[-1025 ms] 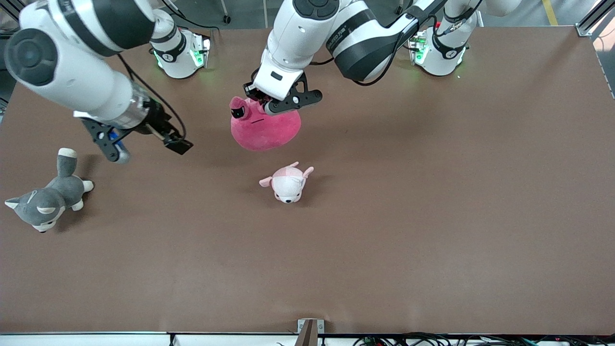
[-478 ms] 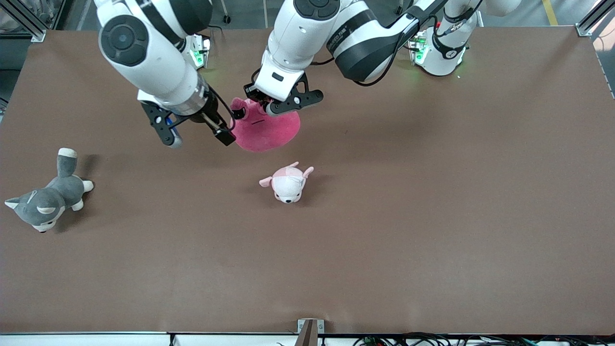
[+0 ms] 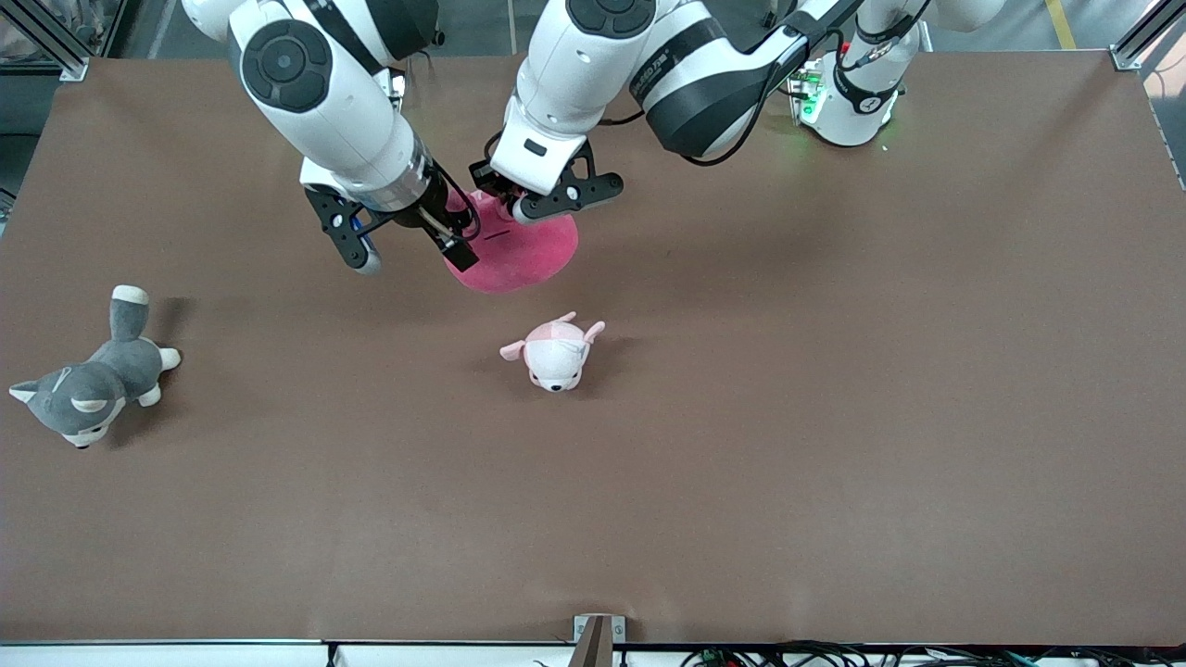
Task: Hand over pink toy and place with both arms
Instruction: 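Grasp the pink plush with the right gripper beside the left gripper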
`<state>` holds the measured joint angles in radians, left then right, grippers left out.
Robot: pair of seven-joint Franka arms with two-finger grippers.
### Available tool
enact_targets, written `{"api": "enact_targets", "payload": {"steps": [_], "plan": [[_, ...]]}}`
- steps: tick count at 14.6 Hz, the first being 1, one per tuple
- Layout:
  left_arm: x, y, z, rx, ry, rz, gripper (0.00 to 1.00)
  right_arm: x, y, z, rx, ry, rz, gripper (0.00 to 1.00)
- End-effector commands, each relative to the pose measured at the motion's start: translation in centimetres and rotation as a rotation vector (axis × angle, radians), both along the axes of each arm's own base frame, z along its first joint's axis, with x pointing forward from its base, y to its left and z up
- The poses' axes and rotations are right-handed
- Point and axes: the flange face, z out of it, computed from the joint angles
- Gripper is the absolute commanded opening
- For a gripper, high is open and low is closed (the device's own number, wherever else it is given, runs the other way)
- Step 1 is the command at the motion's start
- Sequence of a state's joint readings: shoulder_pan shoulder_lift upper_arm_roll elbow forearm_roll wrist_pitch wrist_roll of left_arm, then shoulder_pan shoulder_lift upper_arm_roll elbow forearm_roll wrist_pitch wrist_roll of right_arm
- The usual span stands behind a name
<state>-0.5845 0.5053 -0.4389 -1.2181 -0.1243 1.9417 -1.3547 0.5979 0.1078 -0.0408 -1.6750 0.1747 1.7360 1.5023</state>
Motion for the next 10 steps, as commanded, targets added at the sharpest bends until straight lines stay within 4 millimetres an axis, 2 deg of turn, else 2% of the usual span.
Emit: {"api": "enact_targets", "payload": {"steps": [1,6,9,10], "plan": [[0.0,-0.3,0.8,-0.019,0.000,0.018,0.00,-2.0,-0.3,1.0,0.018,-0.003,-0.006,0.92],[0.0,-0.3,0.8,-0.019,0.000,0.018,0.00,-3.8,0.2,0.9,0.016,0.004,0.020,0.86],[0.0,-0.3,0.8,-0.019,0.000,0.018,0.00,-4.2,0.7,0.7,0.014,0.006,0.030,0.75],[0.0,-0.3,0.8,-0.019,0.000,0.018,0.00,-4.2,0.7,0.7,0.014,0.006,0.032,0.68]]}}
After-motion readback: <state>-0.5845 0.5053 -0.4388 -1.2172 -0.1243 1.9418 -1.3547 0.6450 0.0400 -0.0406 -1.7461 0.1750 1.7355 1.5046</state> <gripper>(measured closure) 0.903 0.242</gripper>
